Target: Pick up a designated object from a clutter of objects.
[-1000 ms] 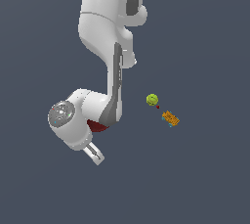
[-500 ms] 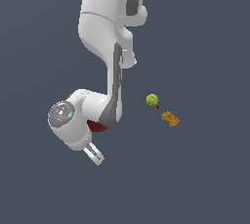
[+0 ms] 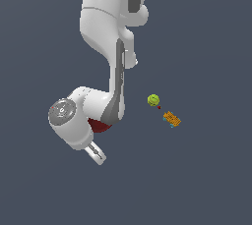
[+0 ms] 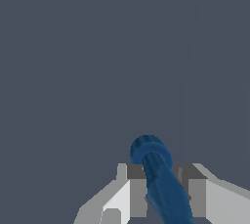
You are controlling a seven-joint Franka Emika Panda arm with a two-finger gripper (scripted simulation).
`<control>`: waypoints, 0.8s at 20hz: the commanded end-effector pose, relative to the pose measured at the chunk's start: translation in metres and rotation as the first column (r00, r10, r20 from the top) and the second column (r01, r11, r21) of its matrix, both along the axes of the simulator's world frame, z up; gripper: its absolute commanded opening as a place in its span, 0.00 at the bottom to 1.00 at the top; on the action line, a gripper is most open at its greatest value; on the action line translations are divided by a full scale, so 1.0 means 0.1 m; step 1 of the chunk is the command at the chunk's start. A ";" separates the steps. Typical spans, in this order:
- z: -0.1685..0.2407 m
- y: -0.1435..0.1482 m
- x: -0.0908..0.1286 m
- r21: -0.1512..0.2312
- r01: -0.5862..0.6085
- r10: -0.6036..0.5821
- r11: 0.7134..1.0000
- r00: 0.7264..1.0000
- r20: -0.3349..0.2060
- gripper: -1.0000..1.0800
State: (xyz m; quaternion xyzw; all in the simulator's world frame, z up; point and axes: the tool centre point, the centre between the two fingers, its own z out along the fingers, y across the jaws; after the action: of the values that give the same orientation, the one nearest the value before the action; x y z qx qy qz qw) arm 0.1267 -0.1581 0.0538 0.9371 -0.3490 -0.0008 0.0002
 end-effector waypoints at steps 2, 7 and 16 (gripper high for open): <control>0.16 0.07 0.00 0.000 -0.001 0.001 1.000 1.000 0.001 0.00; 0.53 0.24 -0.02 0.000 -0.001 0.001 1.000 1.000 0.001 0.00; 1.51 0.67 -0.06 0.000 0.000 0.000 1.000 1.000 0.002 0.00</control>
State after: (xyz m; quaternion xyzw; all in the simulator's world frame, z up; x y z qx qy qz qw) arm 0.1216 -0.0985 0.1876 0.9371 -0.3490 0.0000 -0.0002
